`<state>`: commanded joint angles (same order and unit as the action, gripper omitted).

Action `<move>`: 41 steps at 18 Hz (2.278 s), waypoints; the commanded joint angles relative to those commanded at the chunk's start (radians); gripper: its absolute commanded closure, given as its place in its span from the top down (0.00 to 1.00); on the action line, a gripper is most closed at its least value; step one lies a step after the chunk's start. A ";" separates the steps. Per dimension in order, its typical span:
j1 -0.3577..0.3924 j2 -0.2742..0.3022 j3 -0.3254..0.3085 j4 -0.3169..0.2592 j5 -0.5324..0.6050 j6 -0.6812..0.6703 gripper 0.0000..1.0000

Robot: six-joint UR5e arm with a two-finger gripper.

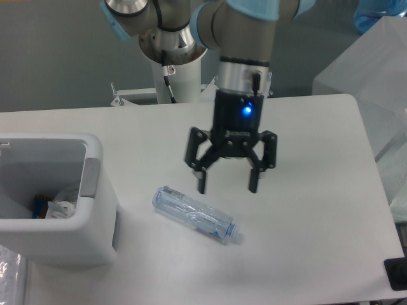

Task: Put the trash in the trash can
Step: 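Move the gripper down to the cap end of the clear bottle, then close the gripper on the bottle's cap end and lift it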

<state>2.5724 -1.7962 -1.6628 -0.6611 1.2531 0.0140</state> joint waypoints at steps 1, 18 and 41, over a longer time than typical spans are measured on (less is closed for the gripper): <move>0.006 -0.008 -0.003 -0.002 0.015 -0.006 1.00; -0.026 -0.299 0.032 -0.012 0.220 -0.255 1.00; -0.124 -0.391 0.021 -0.012 0.278 -0.312 0.64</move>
<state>2.4482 -2.1875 -1.6414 -0.6734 1.5309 -0.2976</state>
